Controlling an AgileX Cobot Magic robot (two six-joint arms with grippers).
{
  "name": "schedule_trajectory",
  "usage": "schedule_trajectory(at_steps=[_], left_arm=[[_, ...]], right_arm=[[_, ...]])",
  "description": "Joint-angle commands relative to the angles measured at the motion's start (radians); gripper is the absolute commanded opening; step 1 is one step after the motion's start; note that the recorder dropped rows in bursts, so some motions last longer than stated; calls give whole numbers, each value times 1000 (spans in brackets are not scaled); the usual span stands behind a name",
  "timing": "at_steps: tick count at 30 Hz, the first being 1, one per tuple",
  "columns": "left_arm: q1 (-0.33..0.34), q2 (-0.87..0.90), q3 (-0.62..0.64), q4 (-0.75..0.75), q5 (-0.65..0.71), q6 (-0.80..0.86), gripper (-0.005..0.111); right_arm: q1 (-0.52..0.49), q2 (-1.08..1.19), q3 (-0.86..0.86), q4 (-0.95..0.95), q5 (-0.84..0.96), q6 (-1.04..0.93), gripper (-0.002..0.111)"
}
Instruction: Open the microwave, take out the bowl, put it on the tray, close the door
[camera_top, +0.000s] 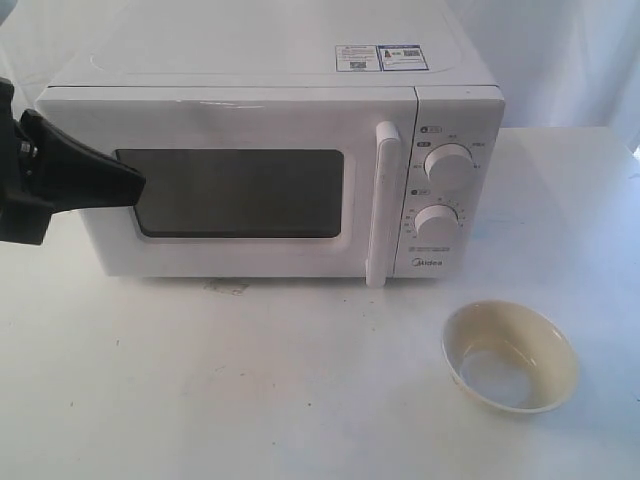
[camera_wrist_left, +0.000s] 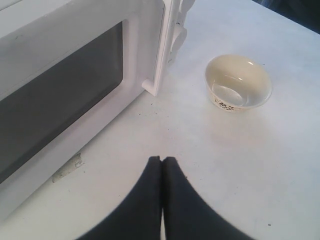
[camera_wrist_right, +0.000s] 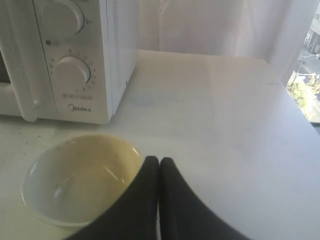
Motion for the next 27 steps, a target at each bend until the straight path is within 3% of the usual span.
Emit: schedule_trajectory(at_steps=[1, 12, 27], left_arm=[[-5, -9, 3, -18, 19, -7, 0], [-5, -9, 3, -18, 19, -7, 0], [-5, -9, 3, -18, 19, -7, 0]], right_arm=[[-6, -6, 78, 6, -40, -13, 0], [-6, -6, 78, -1, -42, -122, 0], [-6, -6, 78, 13, -42, -55, 0]])
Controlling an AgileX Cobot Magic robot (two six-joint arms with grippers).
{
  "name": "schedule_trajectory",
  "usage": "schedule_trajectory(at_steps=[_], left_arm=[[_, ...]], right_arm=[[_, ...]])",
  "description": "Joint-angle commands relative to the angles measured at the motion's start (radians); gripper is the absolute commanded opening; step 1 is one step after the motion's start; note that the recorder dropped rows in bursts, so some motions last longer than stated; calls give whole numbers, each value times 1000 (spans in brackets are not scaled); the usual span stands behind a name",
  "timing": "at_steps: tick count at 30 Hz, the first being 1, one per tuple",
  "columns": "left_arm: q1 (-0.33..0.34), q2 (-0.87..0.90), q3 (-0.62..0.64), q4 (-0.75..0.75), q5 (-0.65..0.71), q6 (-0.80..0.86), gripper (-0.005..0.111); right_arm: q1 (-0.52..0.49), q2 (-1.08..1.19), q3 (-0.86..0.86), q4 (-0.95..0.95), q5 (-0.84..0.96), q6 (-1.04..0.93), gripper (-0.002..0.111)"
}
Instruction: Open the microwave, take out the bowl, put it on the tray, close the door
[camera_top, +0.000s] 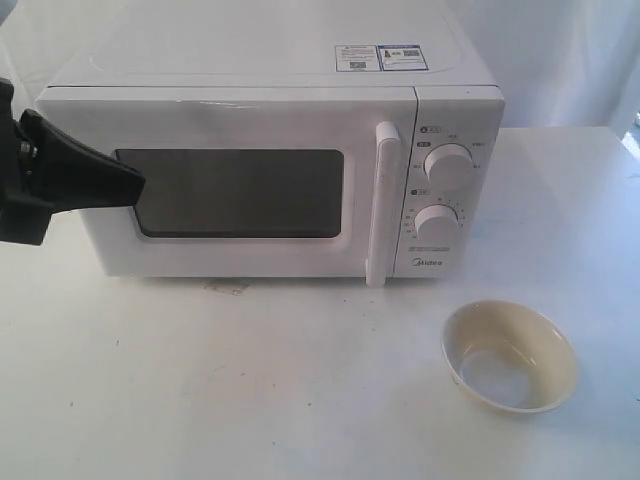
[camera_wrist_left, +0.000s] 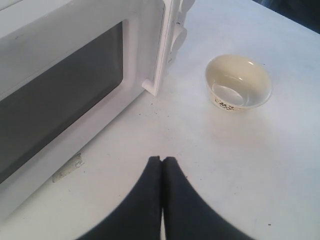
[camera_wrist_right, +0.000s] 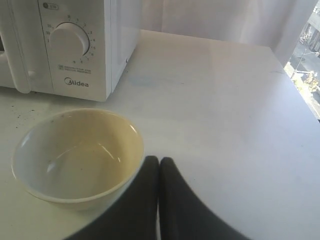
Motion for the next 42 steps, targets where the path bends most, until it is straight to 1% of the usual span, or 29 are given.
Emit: schedule_trajectory(at_steps=[1, 11, 13, 16, 22, 25, 27, 31, 34, 39, 42], left_arm=[[-5, -9, 3, -18, 19, -7, 0], [-6, -17, 3, -12, 18, 3, 0], [-4, -33, 7, 14, -14, 28, 0], [-4, -83, 40, 19, -108, 88, 0], [-4, -218, 178, 5, -424, 105, 0], [11, -303, 257, -21, -535, 103, 0], [42, -354, 297, -47, -554, 103, 0], [127, -499, 400, -59, -557, 71, 0], [168, -613, 485, -59, -553, 38, 0], [177, -784, 616, -64, -557, 12, 0], [177, -853, 666, -66, -557, -48, 0]], right_arm=[[-6, -6, 5, 0, -14, 2, 0], [-6, -6, 5, 0, -14, 2, 0], [-6, -6, 5, 0, -14, 2, 0], [-6, -6, 5, 0, -14, 2, 0], [-6, -6, 5, 0, -14, 2, 0], [-6, -6, 5, 0, -14, 2, 0], [-6, -6, 5, 0, -14, 2, 0], [-6, -6, 5, 0, -14, 2, 0], [-6, -6, 5, 0, -14, 2, 0], [-6, -6, 5, 0, -14, 2, 0], [-6, -6, 5, 0, -14, 2, 0]])
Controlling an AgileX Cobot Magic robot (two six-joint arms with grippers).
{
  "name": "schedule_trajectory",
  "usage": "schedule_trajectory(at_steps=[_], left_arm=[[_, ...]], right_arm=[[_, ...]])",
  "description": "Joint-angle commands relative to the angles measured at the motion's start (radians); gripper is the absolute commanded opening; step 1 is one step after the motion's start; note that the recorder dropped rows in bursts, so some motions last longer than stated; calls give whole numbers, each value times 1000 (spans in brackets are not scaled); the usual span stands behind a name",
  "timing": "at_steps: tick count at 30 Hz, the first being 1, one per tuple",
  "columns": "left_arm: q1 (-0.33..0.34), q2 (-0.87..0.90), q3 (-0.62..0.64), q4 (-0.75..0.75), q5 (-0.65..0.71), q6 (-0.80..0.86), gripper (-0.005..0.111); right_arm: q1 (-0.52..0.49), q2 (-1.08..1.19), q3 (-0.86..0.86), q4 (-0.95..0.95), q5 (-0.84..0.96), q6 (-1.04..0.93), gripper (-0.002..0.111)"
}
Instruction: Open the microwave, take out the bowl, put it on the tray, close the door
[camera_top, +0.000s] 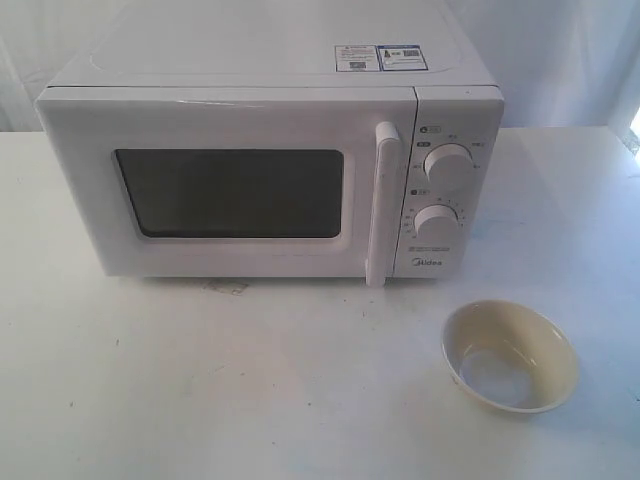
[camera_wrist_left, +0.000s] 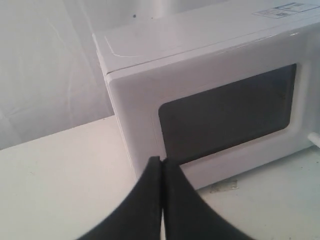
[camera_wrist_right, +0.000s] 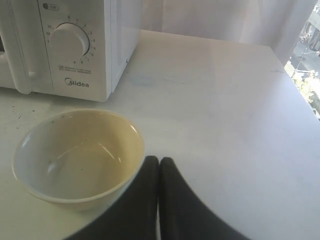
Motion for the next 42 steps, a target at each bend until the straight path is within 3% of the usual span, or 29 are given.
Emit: schedule_trajectory(at_steps=[1, 13, 14, 16, 17, 18, 20, 26, 31, 34, 42], left_arm=[[2, -100, 70, -32, 1, -91, 0], [-2, -132, 79, -34, 17, -150, 0], [-2, -139, 79, -41, 22, -182, 0], [-2, -152, 79, -42, 31, -428, 0], [-2, -171, 79, 20, 48, -583, 0], [0, -184, 79, 68, 63, -623, 0], [0, -246, 87, 378, 135, -646, 0], [0, -290, 220, 608, 108, -650, 0], [0, -290, 337, 634, 108, -760, 0], [0, -290, 337, 666, 87, -861, 0], [0, -290, 337, 668, 84, -866, 0]], right_arm=[[-6, -6, 5, -3, -14, 0, 0], [-6, -6, 5, -3, -14, 0, 0], [-6, -6, 5, -3, -14, 0, 0], [-6, -6, 5, -3, -14, 0, 0], [-6, -6, 5, -3, -14, 0, 0], [-6, -6, 5, -3, -14, 0, 0], [-6, -6, 5, -3, -14, 0, 0], [-6, -6, 5, -3, -14, 0, 0], [-6, -6, 5, -3, -14, 0, 0], [-6, -6, 5, -3, -14, 0, 0], [-6, -6, 5, -3, -14, 0, 0]])
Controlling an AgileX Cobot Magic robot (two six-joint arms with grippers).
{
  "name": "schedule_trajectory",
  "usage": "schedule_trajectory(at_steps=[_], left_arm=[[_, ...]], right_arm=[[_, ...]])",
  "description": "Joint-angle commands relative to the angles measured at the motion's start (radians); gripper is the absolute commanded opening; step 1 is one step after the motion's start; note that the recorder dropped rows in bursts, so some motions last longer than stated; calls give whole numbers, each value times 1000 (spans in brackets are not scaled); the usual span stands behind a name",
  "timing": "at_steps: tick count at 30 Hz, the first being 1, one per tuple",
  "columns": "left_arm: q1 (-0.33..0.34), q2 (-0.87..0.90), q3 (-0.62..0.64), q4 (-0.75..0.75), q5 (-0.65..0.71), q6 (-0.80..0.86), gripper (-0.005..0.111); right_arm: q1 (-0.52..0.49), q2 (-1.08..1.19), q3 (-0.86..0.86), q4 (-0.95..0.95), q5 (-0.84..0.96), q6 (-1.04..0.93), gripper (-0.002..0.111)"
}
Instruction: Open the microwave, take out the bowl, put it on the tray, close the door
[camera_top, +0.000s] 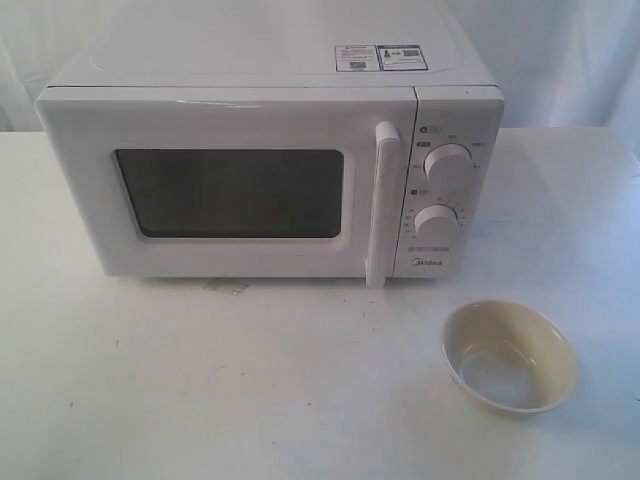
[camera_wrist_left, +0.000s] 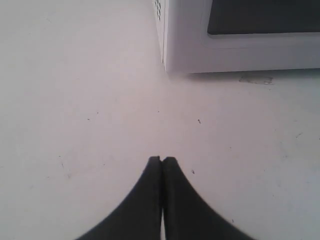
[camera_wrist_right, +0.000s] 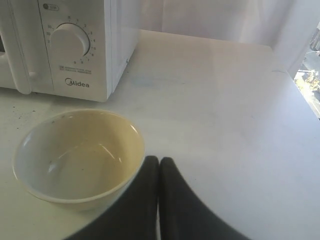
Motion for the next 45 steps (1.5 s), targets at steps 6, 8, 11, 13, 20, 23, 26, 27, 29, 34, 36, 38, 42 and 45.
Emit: schedule_trajectory(at_steps=[6, 8, 11, 13, 20, 23, 26, 27, 29, 34, 36, 38, 42, 45], left_arm=[[0, -4, 5, 73, -12, -14, 0], [0, -4, 5, 73, -12, -14, 0], [0, -4, 5, 73, -12, -10, 0], [0, -4, 5, 73, -12, -10, 0], [0, -4, 5, 73, -12, -10, 0], [0, -4, 5, 73, -12, -10, 0], [0, -4, 5, 73, -12, -10, 0], [0, -4, 5, 73, -12, -10, 0], [0, -4, 5, 73, -12, -10, 0], [0, -4, 5, 73, -12, -10, 0], [0, -4, 5, 73, -12, -10, 0], [0, -4, 5, 73, -12, -10, 0], [0, -4, 5, 73, -12, -10, 0], [0, -4, 5, 73, -12, -10, 0]], right_arm=[[-6, -6, 5, -3, -14, 0, 0], [-6, -6, 5, -3, -14, 0, 0], [-6, -6, 5, -3, -14, 0, 0], [-6, -6, 5, -3, -14, 0, 0], [-6, -6, 5, -3, -14, 0, 0], [-6, -6, 5, -3, -14, 0, 0], [-6, -6, 5, -3, -14, 0, 0], [-6, -6, 5, -3, -14, 0, 0], [-6, -6, 5, -3, -14, 0, 0], [-6, -6, 5, -3, -14, 0, 0], [-6, -6, 5, -3, -14, 0, 0], [-6, -6, 5, -3, -14, 0, 0], [-6, -6, 5, -3, -14, 0, 0], [-6, -6, 5, -3, -14, 0, 0]])
